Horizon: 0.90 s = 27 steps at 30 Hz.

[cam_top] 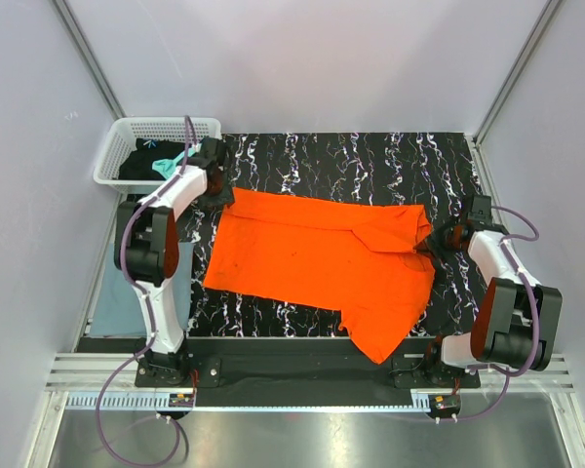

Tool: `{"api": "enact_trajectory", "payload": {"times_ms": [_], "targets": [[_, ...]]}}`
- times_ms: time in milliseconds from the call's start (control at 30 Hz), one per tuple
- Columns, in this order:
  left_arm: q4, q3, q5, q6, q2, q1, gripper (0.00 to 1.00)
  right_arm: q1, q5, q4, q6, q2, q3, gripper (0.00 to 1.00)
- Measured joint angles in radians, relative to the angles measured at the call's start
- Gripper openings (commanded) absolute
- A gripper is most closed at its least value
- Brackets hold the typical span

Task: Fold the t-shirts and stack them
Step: Fold the tshirt

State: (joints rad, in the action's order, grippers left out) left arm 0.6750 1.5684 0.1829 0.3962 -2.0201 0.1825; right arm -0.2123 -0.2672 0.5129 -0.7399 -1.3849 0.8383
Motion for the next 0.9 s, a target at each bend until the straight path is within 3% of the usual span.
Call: {"api": "enact_trajectory", "payload": {"times_ms": [100, 233, 333, 400, 633, 733, 900], "targets": [[0.018, -0.002, -0.002, 0.024, 0.067, 0.002, 0.49, 0.0, 0.004, 0.026, 0.027, -0.002, -0.003, 0.18], [0.018, 0.018, -0.014, 0.047, 0.1, 0.021, 0.47, 0.0, -0.003, 0.042, 0.051, -0.009, -0.01, 0.0], [0.016, 0.02, -0.032, 0.058, 0.099, 0.037, 0.46, 0.0, -0.006, 0.047, 0.056, -0.018, -0.03, 0.0], [0.015, 0.02, -0.052, 0.065, 0.098, 0.048, 0.46, 0.0, -0.005, 0.062, 0.061, -0.033, -0.035, 0.18], [-0.022, 0.061, -0.129, 0.055, 0.039, 0.092, 0.45, 0.0, 0.038, 0.08, 0.127, -0.159, 0.119, 0.48], [-0.049, 0.098, -0.159, 0.037, -0.017, 0.104, 0.44, -0.004, 0.043, 0.063, 0.158, -0.257, 0.259, 0.54], [-0.073, 0.121, -0.183, 0.01, -0.086, 0.104, 0.43, -0.005, 0.045, 0.023, 0.197, -0.413, 0.441, 0.53]]}}
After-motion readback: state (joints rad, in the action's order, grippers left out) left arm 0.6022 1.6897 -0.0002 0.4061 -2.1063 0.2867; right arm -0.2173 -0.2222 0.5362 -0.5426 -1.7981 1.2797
